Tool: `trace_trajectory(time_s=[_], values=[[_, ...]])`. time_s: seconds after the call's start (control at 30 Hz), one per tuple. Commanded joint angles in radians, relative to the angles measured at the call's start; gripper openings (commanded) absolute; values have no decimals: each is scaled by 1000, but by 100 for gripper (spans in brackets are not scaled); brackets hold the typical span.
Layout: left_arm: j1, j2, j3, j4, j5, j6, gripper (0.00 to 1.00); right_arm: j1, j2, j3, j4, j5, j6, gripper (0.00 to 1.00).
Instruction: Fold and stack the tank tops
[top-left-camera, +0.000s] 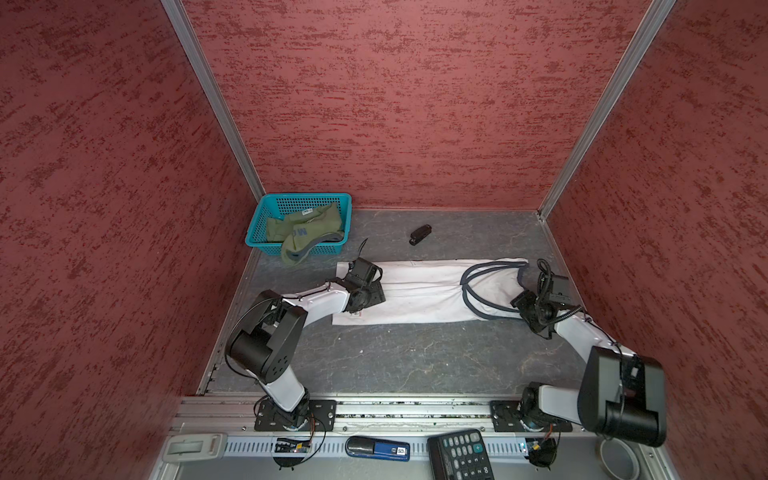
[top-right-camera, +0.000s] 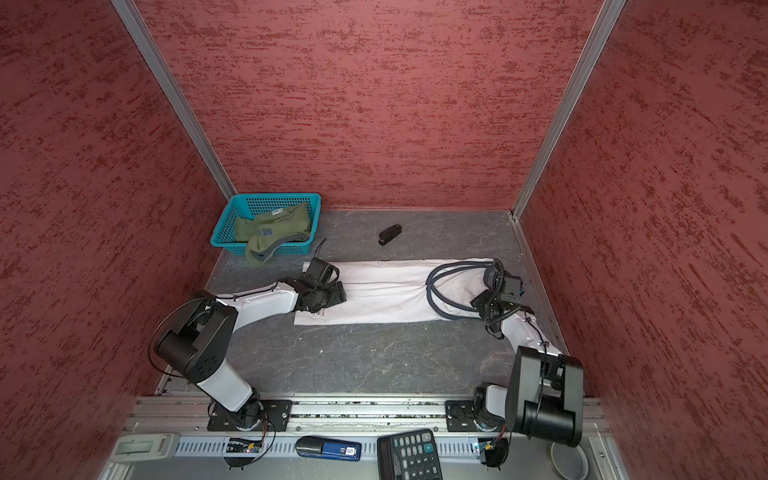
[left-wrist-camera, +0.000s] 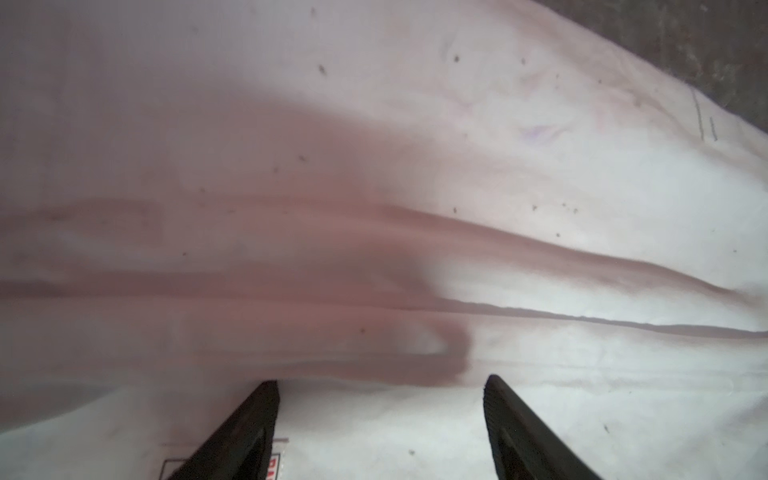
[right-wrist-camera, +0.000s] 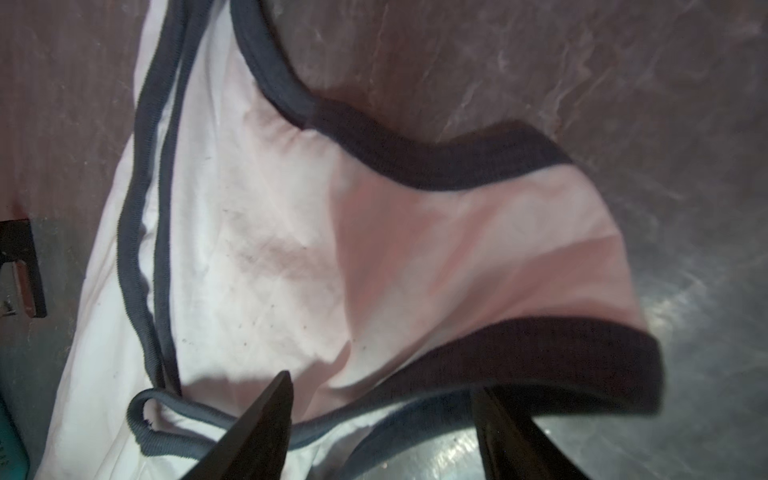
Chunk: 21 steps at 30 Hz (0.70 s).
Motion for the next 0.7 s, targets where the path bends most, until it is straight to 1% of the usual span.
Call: trace_trajectory(time_s=[0.0, 0.17, 0.3, 0.4, 0.43, 0.5, 0.57, 0.67], values=[[26, 24, -65, 30, 24, -7, 78, -10, 43, 26, 77, -7, 0, 67], [29, 17, -101, 45, 11, -17, 78, -12, 84, 45, 91, 25, -3, 56], [31, 16, -121, 46, -9, -28, 78, -12, 70, 73, 73, 57, -23, 54], [32, 16, -136, 54, -16, -34, 78, -11, 84, 107, 54, 48, -39, 53], [31, 16, -138, 58, -17, -35, 78, -11, 93, 123, 47, 42, -44, 51], [32, 19, -141, 58, -19, -36, 78, -11, 120, 151, 40, 26, -51, 42], [34, 19, -144, 56, -20, -38, 78, -10, 140, 176, 32, 24, -55, 37], [34, 15, -146, 52, -29, -41, 78, -10, 193, 211, 12, 36, -69, 34]])
